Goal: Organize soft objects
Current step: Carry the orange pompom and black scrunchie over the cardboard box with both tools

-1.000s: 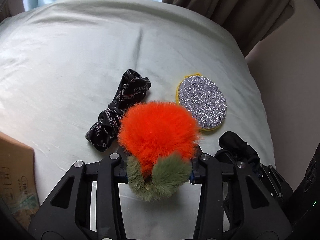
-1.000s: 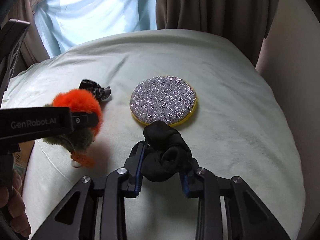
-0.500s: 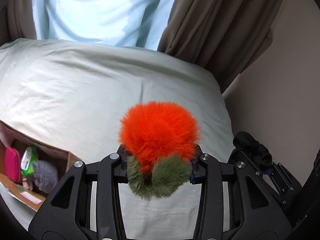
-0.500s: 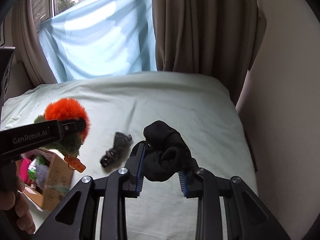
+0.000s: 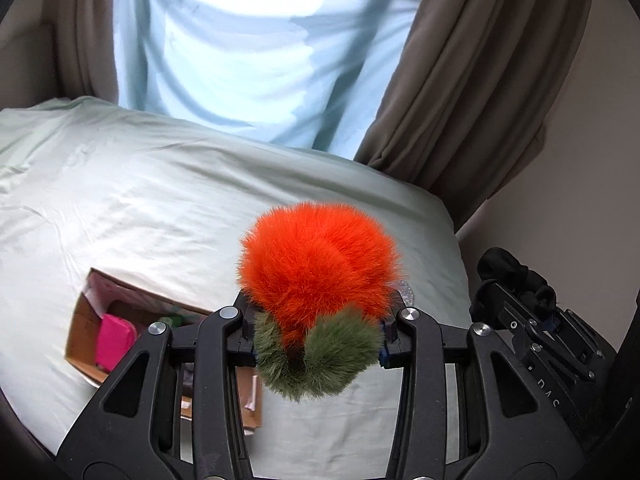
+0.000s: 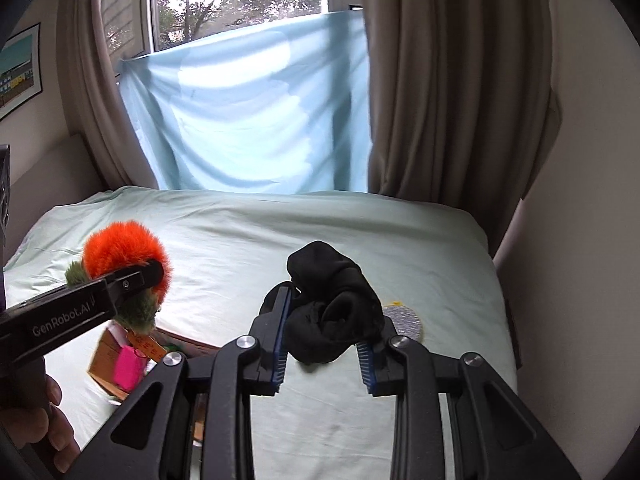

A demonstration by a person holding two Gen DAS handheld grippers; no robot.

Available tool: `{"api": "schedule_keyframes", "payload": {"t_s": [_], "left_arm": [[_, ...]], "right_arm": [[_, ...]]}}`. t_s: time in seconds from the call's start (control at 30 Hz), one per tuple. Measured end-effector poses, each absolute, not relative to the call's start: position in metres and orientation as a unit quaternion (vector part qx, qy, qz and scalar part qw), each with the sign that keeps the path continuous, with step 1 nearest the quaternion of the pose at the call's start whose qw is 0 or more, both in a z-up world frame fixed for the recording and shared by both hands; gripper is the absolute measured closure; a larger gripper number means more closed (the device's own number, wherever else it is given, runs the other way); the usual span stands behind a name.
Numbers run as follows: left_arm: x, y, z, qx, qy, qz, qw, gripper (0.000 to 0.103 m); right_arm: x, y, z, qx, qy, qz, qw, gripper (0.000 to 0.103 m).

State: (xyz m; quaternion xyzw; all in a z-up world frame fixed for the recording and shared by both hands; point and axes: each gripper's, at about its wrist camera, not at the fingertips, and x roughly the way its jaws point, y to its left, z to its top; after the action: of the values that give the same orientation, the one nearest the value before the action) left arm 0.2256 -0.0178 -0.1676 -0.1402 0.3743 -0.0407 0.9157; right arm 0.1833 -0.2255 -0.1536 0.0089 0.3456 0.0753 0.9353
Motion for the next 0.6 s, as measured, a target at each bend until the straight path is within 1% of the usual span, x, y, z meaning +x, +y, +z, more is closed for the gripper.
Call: {"api": "schedule_keyframes", "payload": {"t_s": [0.13,0.27,0.4,0.6], "left_arm": [[0.217,0.032,-0.163,-0.139,0.384,-0.029,0.912,0.067],[0.207,0.083,-0.171,-0.131,0.400,-0.019,0.907,0.067],[0.206,0.126,-0.196,-0.118,0.434,-0.011,0.893,0.067],[0.215,0.177,-0.250,-0.111,0.496,-0.019,0.861,0.067]], "right_arm": [[0.177,-0.177,-0.142,0.003,0.346,0.084,0.934,0.076],[0.178,-0.130,-0.145,0.003,0.360,0.091,0.929,0.076],[0.180,-0.084,-0.159,0.006,0.383,0.099,0.918,0.076],[0.190,-0.025,-0.205,0.018,0.438,0.108,0.892,0.076]]}}
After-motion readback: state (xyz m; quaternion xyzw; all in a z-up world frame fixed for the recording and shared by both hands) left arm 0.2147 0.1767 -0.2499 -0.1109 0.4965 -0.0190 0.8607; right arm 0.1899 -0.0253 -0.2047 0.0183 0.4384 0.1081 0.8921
